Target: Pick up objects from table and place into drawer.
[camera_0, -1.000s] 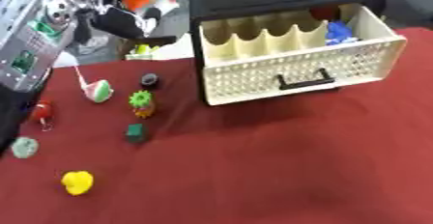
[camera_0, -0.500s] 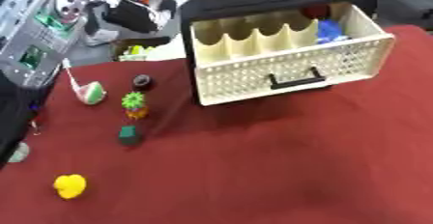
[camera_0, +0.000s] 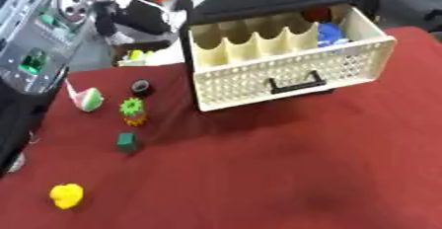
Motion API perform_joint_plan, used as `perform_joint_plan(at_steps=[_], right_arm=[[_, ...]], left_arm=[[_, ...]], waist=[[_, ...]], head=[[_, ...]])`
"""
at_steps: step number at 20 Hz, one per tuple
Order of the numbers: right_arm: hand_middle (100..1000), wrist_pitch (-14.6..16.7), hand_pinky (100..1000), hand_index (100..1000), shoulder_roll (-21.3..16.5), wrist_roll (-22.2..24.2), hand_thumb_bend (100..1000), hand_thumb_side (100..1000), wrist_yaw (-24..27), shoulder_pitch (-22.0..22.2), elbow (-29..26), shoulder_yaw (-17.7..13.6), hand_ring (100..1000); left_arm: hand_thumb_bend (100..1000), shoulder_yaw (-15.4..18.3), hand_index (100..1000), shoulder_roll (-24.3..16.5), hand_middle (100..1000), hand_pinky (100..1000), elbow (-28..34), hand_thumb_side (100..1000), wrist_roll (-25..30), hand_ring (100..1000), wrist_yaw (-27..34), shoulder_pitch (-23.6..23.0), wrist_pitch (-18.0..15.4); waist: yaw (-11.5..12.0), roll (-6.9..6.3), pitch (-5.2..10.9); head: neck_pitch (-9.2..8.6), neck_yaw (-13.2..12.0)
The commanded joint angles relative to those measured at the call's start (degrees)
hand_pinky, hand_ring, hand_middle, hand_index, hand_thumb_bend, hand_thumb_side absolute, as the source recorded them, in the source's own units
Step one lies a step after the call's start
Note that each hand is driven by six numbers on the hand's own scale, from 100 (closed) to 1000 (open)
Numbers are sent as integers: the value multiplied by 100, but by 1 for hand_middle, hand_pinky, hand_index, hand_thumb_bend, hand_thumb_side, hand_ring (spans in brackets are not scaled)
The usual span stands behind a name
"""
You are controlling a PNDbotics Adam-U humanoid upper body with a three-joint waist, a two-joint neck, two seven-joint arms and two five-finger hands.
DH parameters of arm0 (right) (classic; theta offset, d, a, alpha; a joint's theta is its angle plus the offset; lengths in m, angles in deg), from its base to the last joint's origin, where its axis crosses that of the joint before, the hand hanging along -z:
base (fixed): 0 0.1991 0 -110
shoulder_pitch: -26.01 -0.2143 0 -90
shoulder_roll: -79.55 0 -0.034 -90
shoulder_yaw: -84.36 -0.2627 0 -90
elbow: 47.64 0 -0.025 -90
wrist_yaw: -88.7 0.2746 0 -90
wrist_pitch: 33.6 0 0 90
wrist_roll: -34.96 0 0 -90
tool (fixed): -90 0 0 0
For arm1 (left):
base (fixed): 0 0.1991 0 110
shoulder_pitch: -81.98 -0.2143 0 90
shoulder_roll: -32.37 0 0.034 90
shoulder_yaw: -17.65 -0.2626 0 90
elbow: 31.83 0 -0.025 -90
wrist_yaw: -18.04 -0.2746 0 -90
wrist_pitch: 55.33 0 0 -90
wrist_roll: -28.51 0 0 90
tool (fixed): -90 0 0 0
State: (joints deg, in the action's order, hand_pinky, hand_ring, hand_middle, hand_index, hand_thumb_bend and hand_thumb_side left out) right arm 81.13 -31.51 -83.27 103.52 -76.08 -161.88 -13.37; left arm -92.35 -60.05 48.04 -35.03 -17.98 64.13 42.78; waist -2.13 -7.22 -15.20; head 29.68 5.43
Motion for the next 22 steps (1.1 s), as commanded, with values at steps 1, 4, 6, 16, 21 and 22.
perform_joint_plan(at_steps=[1, 4, 6, 16, 21, 22], right_arm=[[503, 2, 646, 660, -179, 36, 100, 1000, 69, -75, -35, -28, 554], [503, -8, 646, 660, -173, 54, 100, 1000, 76, -98, -35, -26, 554], [503, -11, 646, 659, -168, 57, 100, 1000, 73, -103, -35, -30, 553], [501, -65, 647, 656, -131, 63, 100, 1000, 58, -118, -35, -38, 552], [501, -87, 646, 656, -123, 72, 100, 1000, 85, -139, -35, -40, 552], [501, -90, 647, 656, -120, 75, 100, 1000, 89, -140, -35, -42, 552]], left_arm=[[100, -15, 519, -35, 320, 278, 6, 245, -99, 392, 214, 146, -141], [100, -63, 520, 5, 321, 280, -154, 245, -172, 394, 278, 133, -251], [100, -94, 522, 25, 322, 282, -278, 245, -186, 395, 273, 124, -314], [100, -121, 636, 92, 386, 343, -605, 279, -164, 443, 175, 57, -506], [100, -69, 657, 133, 402, 363, -748, 318, -245, 458, 203, 33, -592], [100, -67, 663, 140, 406, 366, -777, 320, -260, 461, 201, 28, -614]], waist=[[-15, 30, 89], [-47, 9, 65], [-67, -3, 50], [-107, -55, 15], [-130, -77, 9], [-133, -79, 7]], head=[[-89, -2], [-100, -22], [-105, -30], [-104, -33], [-129, -42], [-132, -42]])
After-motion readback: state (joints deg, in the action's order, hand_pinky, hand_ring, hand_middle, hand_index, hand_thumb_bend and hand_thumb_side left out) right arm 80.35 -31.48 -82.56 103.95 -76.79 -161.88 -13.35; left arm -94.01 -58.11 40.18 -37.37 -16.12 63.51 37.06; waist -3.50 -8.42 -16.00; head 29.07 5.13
